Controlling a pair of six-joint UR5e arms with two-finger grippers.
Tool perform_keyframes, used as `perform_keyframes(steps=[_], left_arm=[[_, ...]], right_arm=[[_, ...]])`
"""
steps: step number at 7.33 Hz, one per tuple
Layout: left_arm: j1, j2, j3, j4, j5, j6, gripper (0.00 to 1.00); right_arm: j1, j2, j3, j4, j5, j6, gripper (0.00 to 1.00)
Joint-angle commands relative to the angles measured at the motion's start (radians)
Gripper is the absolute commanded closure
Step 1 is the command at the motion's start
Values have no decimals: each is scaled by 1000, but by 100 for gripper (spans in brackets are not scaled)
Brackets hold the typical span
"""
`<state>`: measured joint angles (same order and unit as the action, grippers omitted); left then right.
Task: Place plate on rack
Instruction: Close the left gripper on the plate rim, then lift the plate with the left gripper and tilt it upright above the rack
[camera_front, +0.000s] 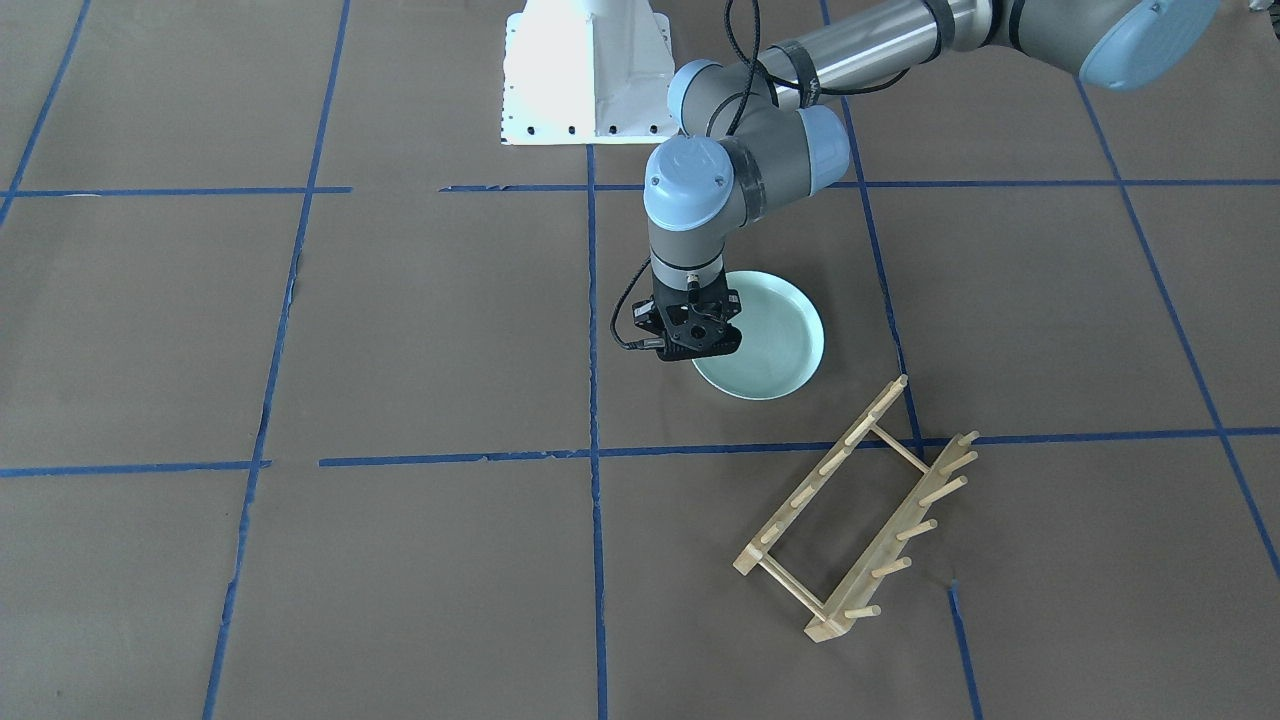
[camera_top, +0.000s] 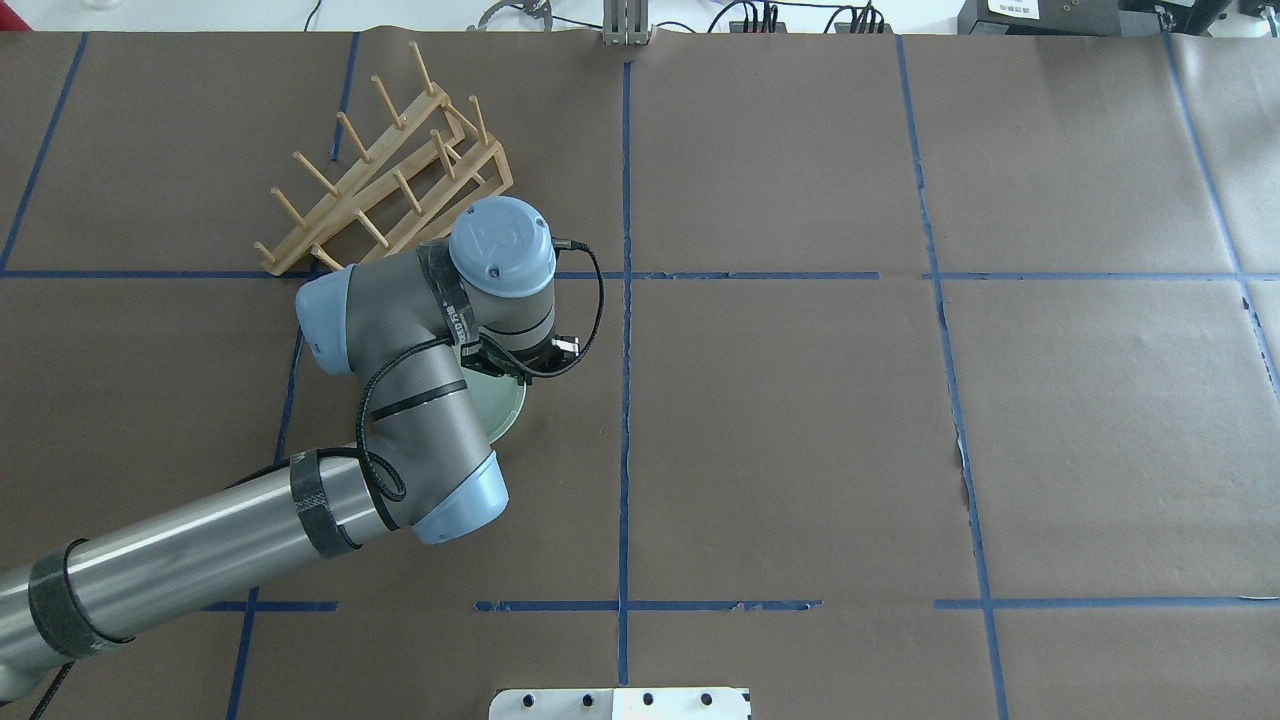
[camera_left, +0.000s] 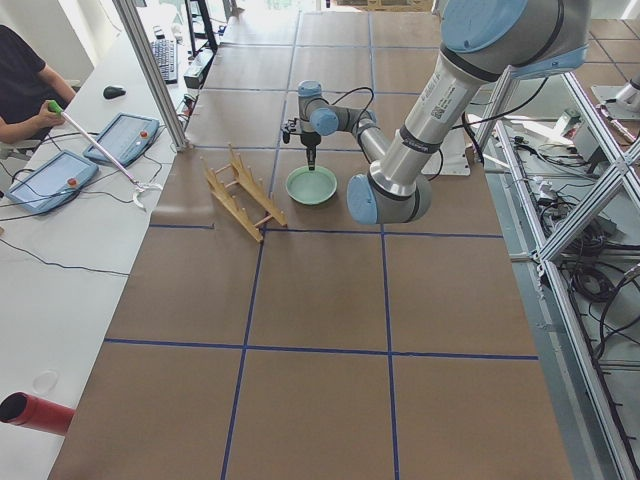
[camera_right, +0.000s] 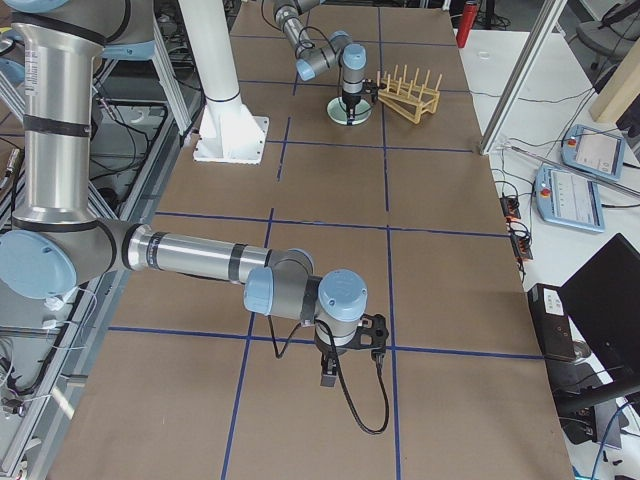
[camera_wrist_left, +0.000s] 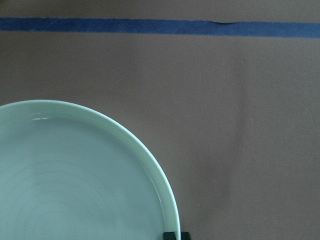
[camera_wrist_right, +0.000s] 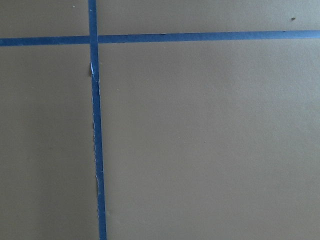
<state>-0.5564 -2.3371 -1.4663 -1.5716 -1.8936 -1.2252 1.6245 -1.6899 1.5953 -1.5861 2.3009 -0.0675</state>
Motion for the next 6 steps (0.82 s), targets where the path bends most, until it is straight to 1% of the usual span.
perform_keyframes(steps=[1, 2, 3, 4, 5, 6], left_arm=[[-107, 5, -169, 2, -7, -93, 100], [-176, 8, -257, -13, -22, -214, 100], [-219, 10, -306, -90, -44, -346, 100], [-285, 43, -353, -196, -44, -481, 100], [-365, 62, -356, -319, -39, -581, 100], [-423, 123, -347, -482, -33, -650, 100]], right_arm=[[0, 1, 0, 0, 0, 0, 0], [0, 1, 0, 0, 0, 0, 0], [0, 1, 0, 0, 0, 0, 0], [0, -1, -1, 0, 0, 0, 0], [0, 1, 0, 0, 0, 0, 0], [0, 1, 0, 0, 0, 0, 0]])
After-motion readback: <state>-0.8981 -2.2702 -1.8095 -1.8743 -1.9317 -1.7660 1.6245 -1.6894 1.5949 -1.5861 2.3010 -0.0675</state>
